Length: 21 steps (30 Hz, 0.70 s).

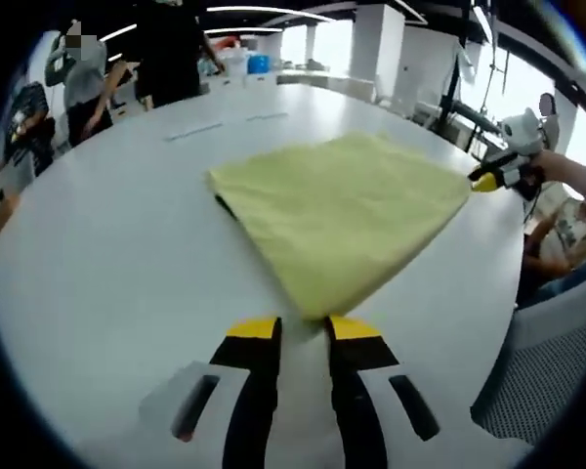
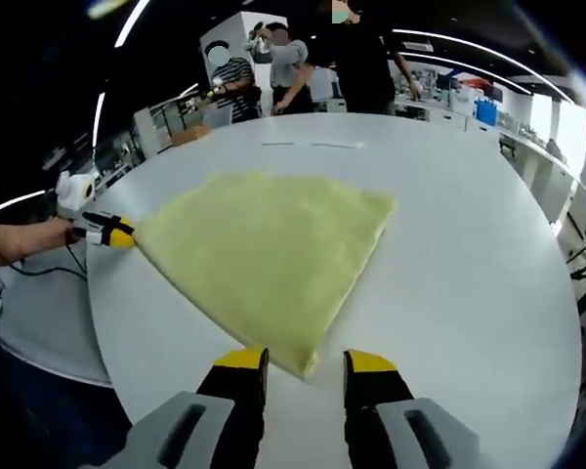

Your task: Fold the garment on the visible template until the final outline fits inside the template.

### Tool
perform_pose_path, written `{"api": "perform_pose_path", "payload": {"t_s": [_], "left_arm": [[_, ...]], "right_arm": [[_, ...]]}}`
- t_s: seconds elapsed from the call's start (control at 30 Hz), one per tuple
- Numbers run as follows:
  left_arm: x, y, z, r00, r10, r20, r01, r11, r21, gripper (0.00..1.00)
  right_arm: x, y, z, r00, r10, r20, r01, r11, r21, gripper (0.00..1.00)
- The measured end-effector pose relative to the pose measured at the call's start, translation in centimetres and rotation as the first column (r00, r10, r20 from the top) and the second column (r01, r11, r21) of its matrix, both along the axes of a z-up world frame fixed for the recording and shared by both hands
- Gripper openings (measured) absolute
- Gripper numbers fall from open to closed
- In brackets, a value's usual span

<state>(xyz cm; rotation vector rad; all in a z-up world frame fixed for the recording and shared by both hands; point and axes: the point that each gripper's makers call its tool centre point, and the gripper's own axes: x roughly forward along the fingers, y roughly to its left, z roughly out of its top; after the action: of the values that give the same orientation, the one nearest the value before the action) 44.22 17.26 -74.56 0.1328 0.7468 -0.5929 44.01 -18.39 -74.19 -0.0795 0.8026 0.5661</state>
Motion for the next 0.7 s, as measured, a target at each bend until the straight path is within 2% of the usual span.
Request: {"api": "perform_pose_path", "payload": {"t_s": [0.37, 0.57, 0.7], "left_arm": [[1.4, -1.1, 2.3, 0.998, 0.025, 0.065, -0.021, 0.998, -0.063, 0.51], [1.7, -1.9, 4.9, 0.991, 0.018, 0.132, -0.005, 0.995, -0.095, 0.75], [1.4, -2.1, 6.4, 0.987, 0.015, 0.163, 0.003, 0.994, -0.113, 0.85]], "right_arm": [[0.6, 1.3, 1.9, 0.998, 0.004, 0.068, -0.008, 0.998, 0.057, 0.64], [0.3, 2.6, 4.1, 0.992, 0.048, 0.121, -0.057, 0.996, 0.074, 0.81], [0.0, 3.5, 5.5, 0.986, 0.074, 0.147, -0.086, 0.993, 0.080, 0.88]]}}
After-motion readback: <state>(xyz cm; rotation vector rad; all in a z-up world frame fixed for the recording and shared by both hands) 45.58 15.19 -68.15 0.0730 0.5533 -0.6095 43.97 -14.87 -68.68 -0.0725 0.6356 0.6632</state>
